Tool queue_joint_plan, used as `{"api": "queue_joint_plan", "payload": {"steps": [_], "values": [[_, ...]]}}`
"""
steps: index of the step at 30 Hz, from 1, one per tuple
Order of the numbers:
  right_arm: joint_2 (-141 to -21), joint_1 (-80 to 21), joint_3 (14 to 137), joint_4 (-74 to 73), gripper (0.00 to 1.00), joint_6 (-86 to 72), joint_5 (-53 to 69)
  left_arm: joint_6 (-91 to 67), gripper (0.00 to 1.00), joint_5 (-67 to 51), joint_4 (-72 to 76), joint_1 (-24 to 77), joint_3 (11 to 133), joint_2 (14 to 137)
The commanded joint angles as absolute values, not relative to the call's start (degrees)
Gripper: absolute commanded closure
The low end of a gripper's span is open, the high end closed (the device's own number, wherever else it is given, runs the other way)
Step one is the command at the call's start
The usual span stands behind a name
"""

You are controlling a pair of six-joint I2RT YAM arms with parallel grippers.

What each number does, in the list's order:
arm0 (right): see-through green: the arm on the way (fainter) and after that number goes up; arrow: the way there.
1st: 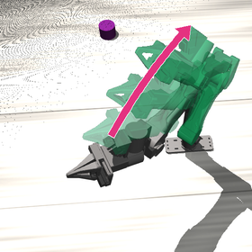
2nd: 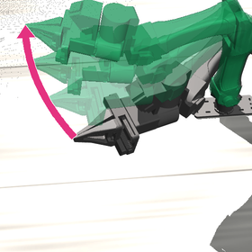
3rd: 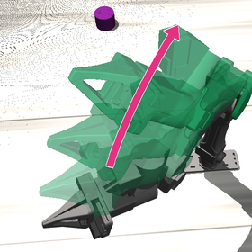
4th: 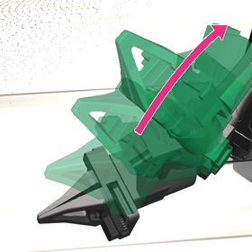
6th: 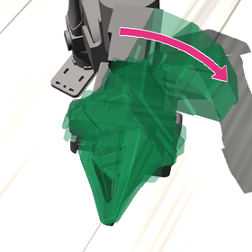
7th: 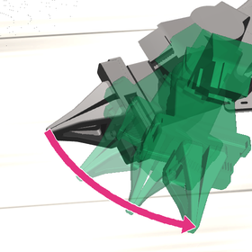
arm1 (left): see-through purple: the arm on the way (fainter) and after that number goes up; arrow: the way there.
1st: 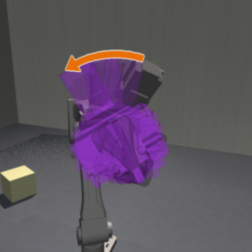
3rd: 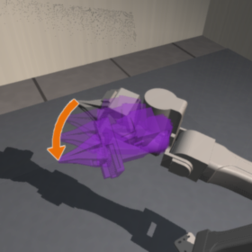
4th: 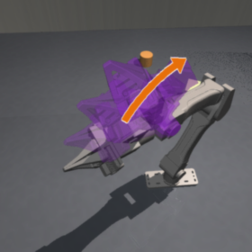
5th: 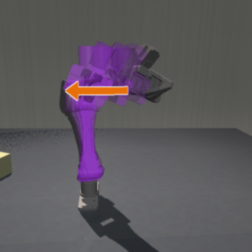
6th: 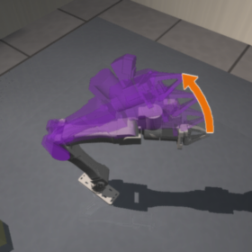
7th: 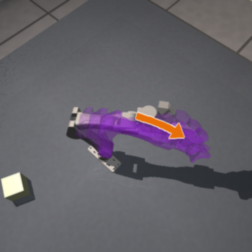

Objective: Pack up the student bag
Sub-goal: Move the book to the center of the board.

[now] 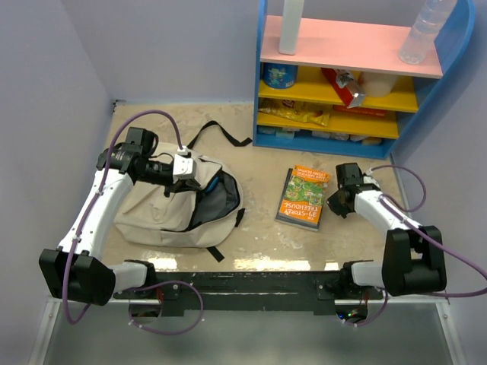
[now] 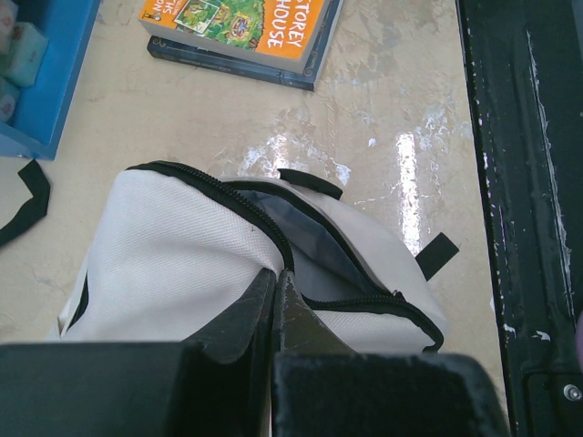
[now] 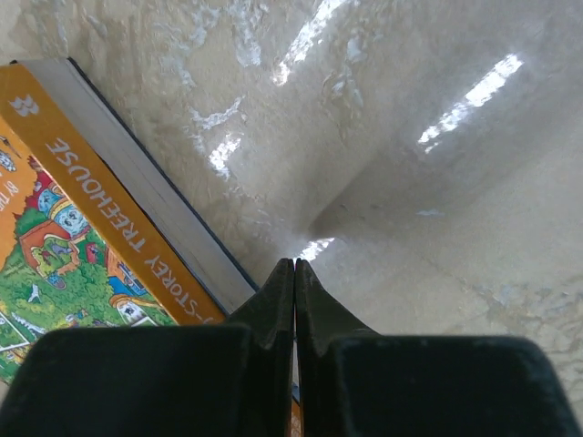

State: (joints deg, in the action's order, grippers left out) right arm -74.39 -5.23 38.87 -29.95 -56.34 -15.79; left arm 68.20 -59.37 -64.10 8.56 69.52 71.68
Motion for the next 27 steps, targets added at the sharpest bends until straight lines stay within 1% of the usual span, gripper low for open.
{"api": "queue_joint_plan", "payload": {"steps": [1,4,9,14,17,21,27], "values": [[-76.55,-5.19,36.31,-24.01,1.00,-59.58,-10.03,69.96,1.00,-64.42,-62.14,8.88,70.58,70.93],[-76.90,-5.71,32.53,-18.21,1.00,-62.48,-3.62,69.61,1.00,-64.51,-62.05,8.88,70.93,71.01],[-79.10,-10.27,31.99,-13.46,1.00,-67.40,-1.15,69.00,1.00,-64.69,-61.44,8.88,71.11,71.02],[-84.19,-17.39,34.71,-9.51,1.00,-72.68,-0.80,68.91,1.00,-64.60,-61.43,8.88,70.75,71.02],[-86.66,-18.72,38.65,-11.32,1.00,-72.69,-2.63,68.99,1.00,-64.42,-61.70,8.96,70.93,70.75],[-82.28,-18.54,41.04,-16.42,1.00,-70.41,-7.46,69.08,1.00,-64.07,-61.70,8.88,70.23,70.49],[-71.56,-19.95,45.79,-25.66,1.00,-63.46,-13.71,69.61,1.00,-64.51,-61.61,8.96,69.70,70.66]]}}
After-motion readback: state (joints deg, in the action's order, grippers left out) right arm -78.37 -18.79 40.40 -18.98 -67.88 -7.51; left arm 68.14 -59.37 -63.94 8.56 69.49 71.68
